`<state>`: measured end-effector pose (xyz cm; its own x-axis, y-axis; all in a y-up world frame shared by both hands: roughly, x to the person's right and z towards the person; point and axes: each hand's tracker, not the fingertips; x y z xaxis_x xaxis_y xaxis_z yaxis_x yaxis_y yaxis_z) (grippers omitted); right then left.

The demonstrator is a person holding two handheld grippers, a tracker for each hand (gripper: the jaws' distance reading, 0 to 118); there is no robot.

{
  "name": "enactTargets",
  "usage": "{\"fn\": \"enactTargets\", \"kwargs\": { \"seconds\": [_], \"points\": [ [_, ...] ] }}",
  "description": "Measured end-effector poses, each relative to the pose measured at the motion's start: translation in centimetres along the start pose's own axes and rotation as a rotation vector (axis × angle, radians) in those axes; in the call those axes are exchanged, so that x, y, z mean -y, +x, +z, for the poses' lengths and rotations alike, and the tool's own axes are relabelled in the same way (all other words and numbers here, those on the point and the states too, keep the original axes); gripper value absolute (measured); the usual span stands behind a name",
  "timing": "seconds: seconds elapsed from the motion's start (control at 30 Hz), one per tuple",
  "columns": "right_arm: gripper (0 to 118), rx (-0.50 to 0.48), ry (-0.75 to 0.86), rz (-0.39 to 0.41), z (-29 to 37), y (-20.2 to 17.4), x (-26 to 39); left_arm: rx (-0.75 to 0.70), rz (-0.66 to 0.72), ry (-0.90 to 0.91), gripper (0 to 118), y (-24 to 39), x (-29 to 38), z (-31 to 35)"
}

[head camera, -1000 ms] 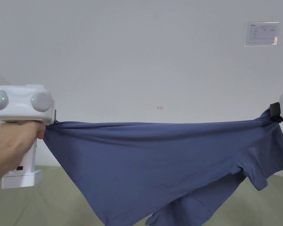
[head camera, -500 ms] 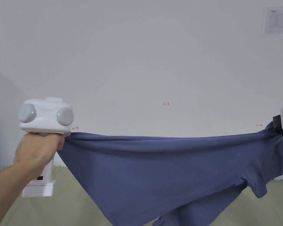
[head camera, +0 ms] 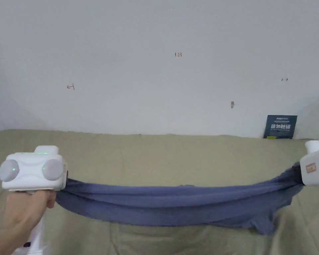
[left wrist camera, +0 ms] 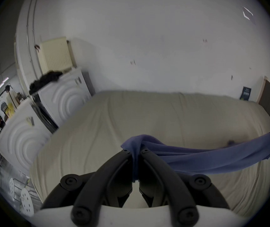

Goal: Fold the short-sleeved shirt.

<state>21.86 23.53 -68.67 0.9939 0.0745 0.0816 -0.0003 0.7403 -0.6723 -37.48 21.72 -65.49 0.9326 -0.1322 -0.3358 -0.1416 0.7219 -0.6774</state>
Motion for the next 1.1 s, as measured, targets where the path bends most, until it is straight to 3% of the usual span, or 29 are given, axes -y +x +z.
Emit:
{"fn": "enactTargets", "kwargs": {
  "seconds": [0.07, 0.3, 0.5, 0.6, 0.73, 1.1],
  "points": [
    [2, -0.005, -0.029, 0.005, 0.6, 0.3, 3.7, 0.031, 0.018, -0.011, 0, -0.9, 3.5, 1.1],
    [2, -0.064, -0.042, -0.108, 5.5, 2.2, 13.9, 0.088, 0.067, -0.072, 0, -3.7, 12.9, 4.4],
    [2, -0.080, -0.056, -0.136, 8.4, 4.0, 21.3, 0.120, 0.074, -0.108, 0, -5.7, 18.3, 6.2],
    [2, -0.104, -0.070, -0.190, 9.0, 5.1, 24.6, 0.138, 0.068, -0.119, 0, -6.7, 20.2, 7.6],
    [2, -0.098, -0.115, -0.159, 11.6, 5.6, 28.1, 0.132, 0.045, -0.123, 0, -7.7, 22.4, 9.8],
    [4, -0.096, -0.142, -0.205, 13.3, 6.1, 32.4, 0.186, 0.099, -0.136, 0, -9.5, 26.7, 11.6]
  ]
}}
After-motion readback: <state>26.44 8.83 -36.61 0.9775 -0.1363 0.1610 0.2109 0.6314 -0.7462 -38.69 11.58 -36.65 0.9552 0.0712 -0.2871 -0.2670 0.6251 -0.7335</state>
